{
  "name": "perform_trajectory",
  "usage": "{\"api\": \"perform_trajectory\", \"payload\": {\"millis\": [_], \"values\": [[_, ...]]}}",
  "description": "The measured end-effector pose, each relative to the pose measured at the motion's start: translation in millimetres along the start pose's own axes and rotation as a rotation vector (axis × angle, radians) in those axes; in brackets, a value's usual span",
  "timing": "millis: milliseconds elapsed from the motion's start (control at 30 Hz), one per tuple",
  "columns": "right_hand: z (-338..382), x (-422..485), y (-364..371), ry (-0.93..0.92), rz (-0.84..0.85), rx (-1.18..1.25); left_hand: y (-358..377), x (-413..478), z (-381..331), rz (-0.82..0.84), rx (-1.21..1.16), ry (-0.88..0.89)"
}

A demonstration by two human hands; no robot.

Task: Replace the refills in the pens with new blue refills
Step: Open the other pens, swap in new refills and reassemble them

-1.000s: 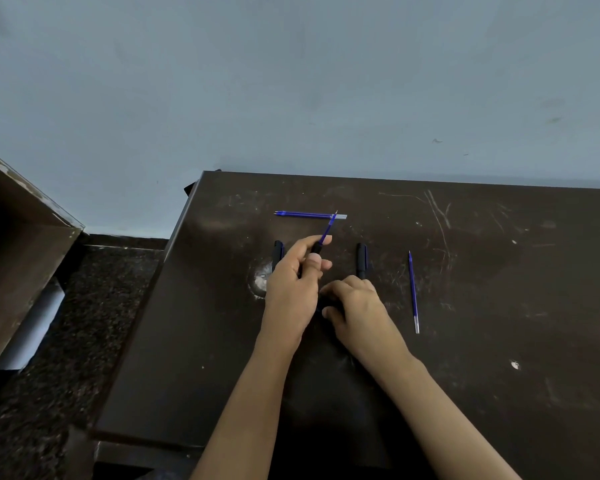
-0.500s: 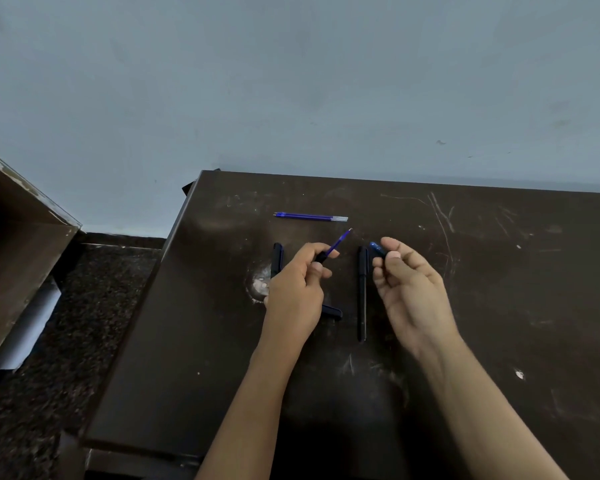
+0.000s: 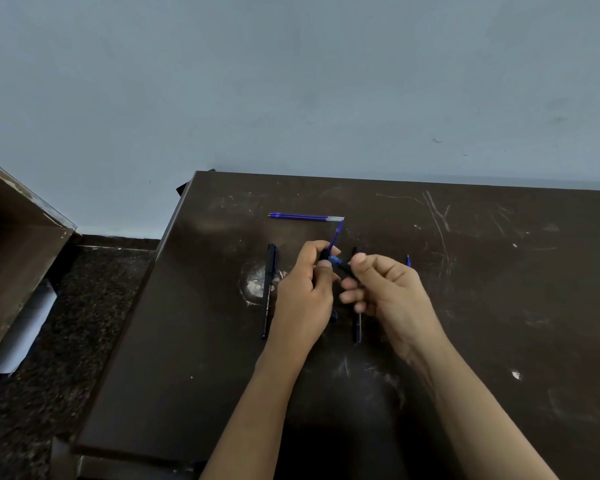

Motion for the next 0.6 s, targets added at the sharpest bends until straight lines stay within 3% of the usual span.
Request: {"api": "perform_trajectory", "payload": {"millis": [133, 333, 500, 600], "values": [[2, -5, 16, -0.064, 0.155, -0.229, 0, 0, 3, 0.007, -0.043, -0.015], [5, -6, 19, -0.117, 0.222, -0.373, -6, 3, 2, -0.032, 0.035, 0.025], [18, 3, -4, -0.251, 0.02, -0.16, -3, 1, 2, -0.004, 0.122, 0.026], [21, 8, -20, -0.244, -0.073, 0.179, 1, -1, -2, 0.054, 0.136, 0.049]]}}
Point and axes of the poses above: each hand's wrist, its own x-axis towards the middle knuckle, its own y-axis out of the palm, z = x × y, the point moved 8 cm from there along x, towards the middle knuckle, and after that the axes turned 15 degrees about x, right-handed, at the moved point
